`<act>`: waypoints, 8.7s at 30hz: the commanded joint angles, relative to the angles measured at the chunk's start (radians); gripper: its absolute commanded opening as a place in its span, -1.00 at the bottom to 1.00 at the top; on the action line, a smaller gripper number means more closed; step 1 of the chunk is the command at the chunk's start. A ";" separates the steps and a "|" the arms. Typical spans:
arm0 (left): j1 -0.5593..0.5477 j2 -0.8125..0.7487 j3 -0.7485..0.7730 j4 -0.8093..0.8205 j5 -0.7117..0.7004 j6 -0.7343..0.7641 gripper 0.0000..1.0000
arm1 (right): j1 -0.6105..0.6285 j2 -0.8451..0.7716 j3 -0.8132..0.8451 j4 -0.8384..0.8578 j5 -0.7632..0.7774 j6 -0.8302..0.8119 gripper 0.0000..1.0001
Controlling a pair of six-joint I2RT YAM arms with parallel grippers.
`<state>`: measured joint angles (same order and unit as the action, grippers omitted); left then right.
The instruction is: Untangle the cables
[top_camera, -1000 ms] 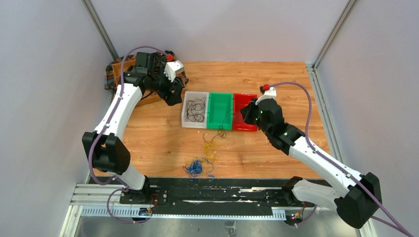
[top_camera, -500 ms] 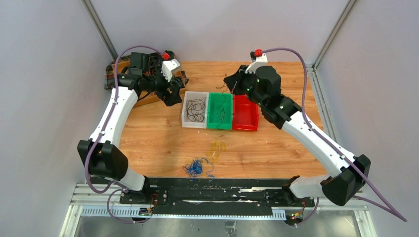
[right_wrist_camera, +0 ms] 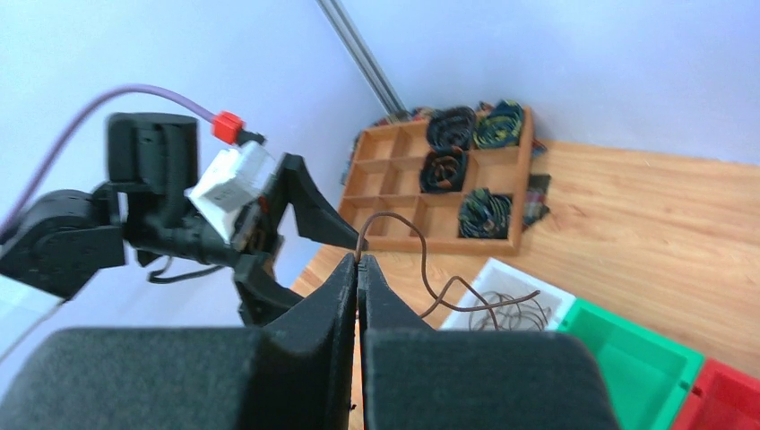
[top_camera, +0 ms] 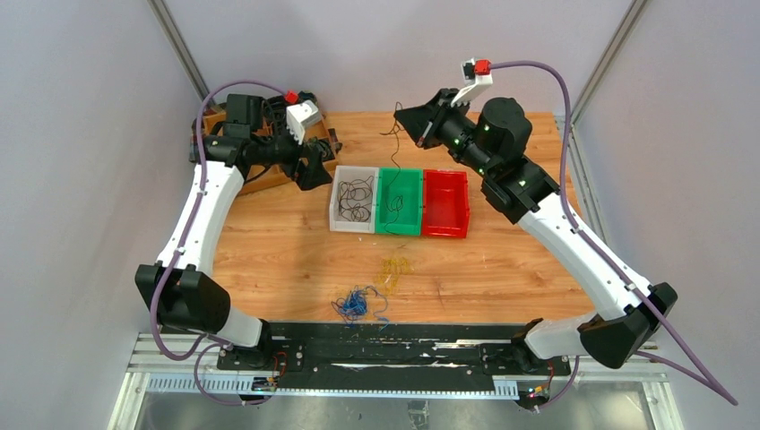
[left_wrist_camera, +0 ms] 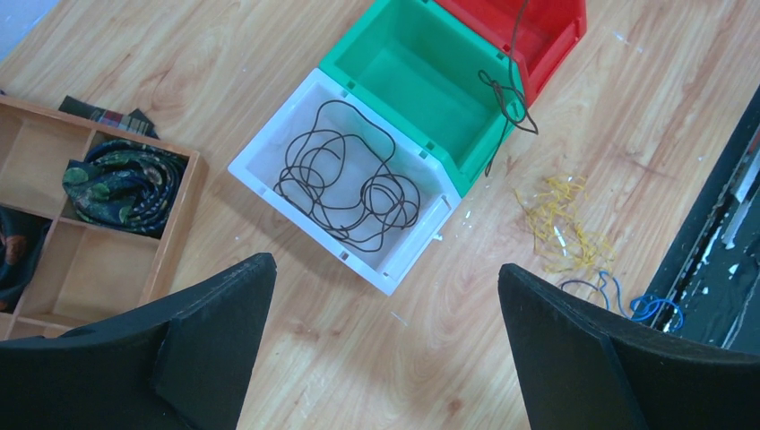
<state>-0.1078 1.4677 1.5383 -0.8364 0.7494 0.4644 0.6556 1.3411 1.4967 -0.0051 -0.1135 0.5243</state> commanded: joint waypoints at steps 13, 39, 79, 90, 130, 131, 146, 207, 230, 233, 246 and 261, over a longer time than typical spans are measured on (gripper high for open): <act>0.074 -0.063 -0.055 0.174 0.061 -0.211 0.98 | 0.012 0.059 0.261 0.209 -0.129 0.012 -0.99; -0.220 -0.234 -0.277 0.560 0.198 -0.416 0.94 | -0.025 0.161 0.574 0.186 -0.208 0.173 -0.99; -0.049 -0.426 -0.638 0.830 -1.005 -0.259 0.96 | -0.054 0.301 0.345 0.249 -0.224 0.124 -0.99; -0.005 -0.376 -0.538 0.697 -0.834 -0.365 0.96 | -0.056 0.340 0.367 0.202 -0.196 0.059 -0.99; 0.122 -0.294 -0.331 0.608 -0.575 -0.457 0.96 | 0.119 0.797 0.362 -0.188 0.172 -0.468 -0.99; 0.122 -0.293 -0.328 0.603 -0.557 -0.454 0.96 | 0.123 0.815 0.369 -0.192 0.179 -0.470 -0.99; 0.122 -0.267 -0.304 0.511 -0.388 -0.380 0.96 | 0.130 0.955 0.519 -0.273 0.199 -0.426 -0.36; 0.129 -0.242 -0.223 0.090 0.029 0.009 0.94 | 0.162 0.376 -0.054 -0.221 0.142 -0.415 0.58; 0.115 -0.258 -0.246 0.069 -0.006 0.072 0.94 | 0.540 0.334 -0.554 0.014 0.224 -0.372 0.37; 0.115 -0.256 -0.239 0.069 -0.019 0.074 0.94 | 0.480 0.392 -0.500 0.027 0.220 -0.307 0.14; 0.115 -0.254 -0.246 0.069 -0.021 0.097 0.93 | 0.412 0.481 -0.377 0.077 0.240 -0.160 -0.40; -0.178 -0.407 -0.542 -0.092 -0.040 0.325 0.97 | 0.309 0.120 -0.611 0.039 0.216 -0.132 0.24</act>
<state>-0.1684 1.1202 1.0801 -0.8772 0.7628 0.7002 1.0328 1.5845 0.9905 0.0616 0.0795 0.3691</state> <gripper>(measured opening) 0.974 0.595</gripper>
